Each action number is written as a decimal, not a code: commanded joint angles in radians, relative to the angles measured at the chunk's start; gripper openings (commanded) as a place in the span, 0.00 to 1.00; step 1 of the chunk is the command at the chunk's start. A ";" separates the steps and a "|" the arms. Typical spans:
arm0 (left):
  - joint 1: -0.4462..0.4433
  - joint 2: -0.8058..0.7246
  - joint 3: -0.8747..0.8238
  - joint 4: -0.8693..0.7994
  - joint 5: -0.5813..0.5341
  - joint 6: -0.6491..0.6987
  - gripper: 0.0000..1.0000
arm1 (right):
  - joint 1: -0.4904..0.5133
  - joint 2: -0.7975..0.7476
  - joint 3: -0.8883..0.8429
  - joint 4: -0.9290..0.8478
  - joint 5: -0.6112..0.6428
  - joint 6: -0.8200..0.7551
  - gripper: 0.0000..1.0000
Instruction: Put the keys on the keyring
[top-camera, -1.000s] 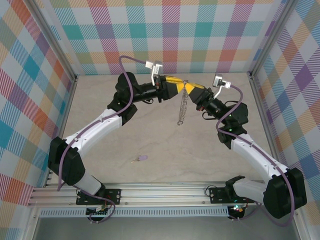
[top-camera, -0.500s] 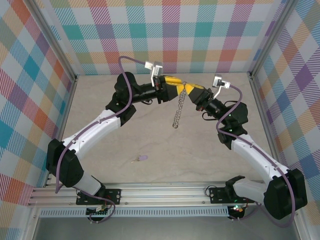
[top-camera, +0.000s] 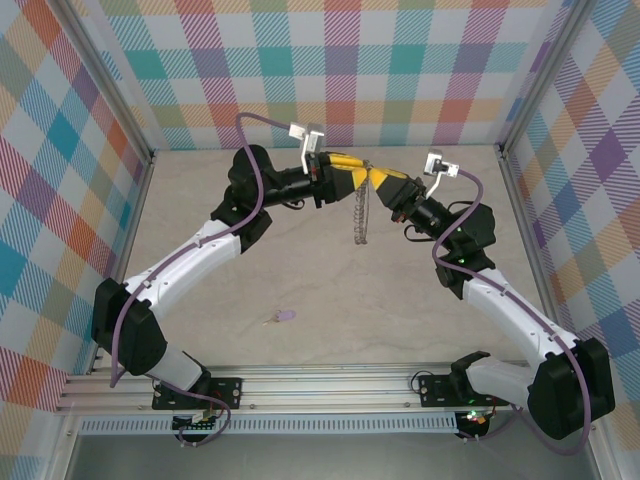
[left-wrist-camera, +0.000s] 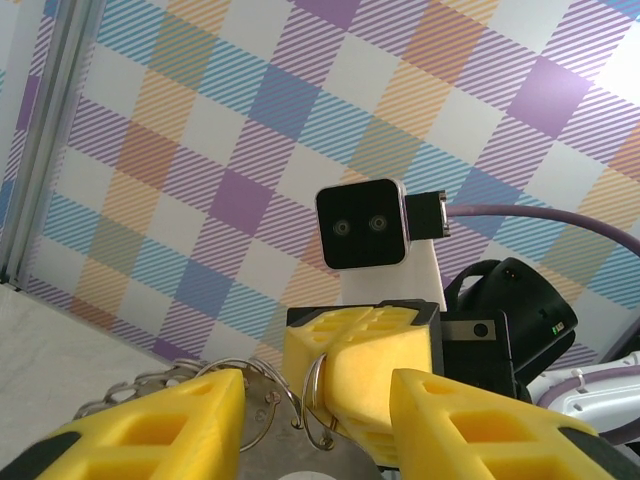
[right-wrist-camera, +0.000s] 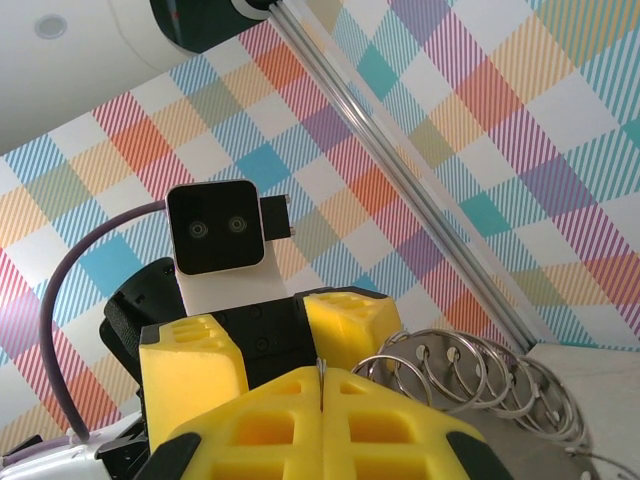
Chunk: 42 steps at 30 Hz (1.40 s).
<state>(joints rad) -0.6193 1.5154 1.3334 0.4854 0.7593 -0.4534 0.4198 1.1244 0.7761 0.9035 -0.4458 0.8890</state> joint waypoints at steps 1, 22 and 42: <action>-0.007 -0.024 -0.006 0.056 0.020 -0.004 0.42 | 0.007 -0.021 0.014 0.042 0.002 -0.019 0.00; -0.006 0.034 0.018 0.059 0.024 -0.025 0.42 | 0.007 -0.007 0.021 0.066 -0.018 0.002 0.00; -0.006 0.031 0.006 0.099 0.040 -0.041 0.28 | 0.007 -0.017 0.005 0.055 -0.010 -0.003 0.00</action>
<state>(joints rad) -0.6193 1.5455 1.3315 0.5308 0.7780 -0.4866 0.4198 1.1244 0.7761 0.9028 -0.4564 0.8829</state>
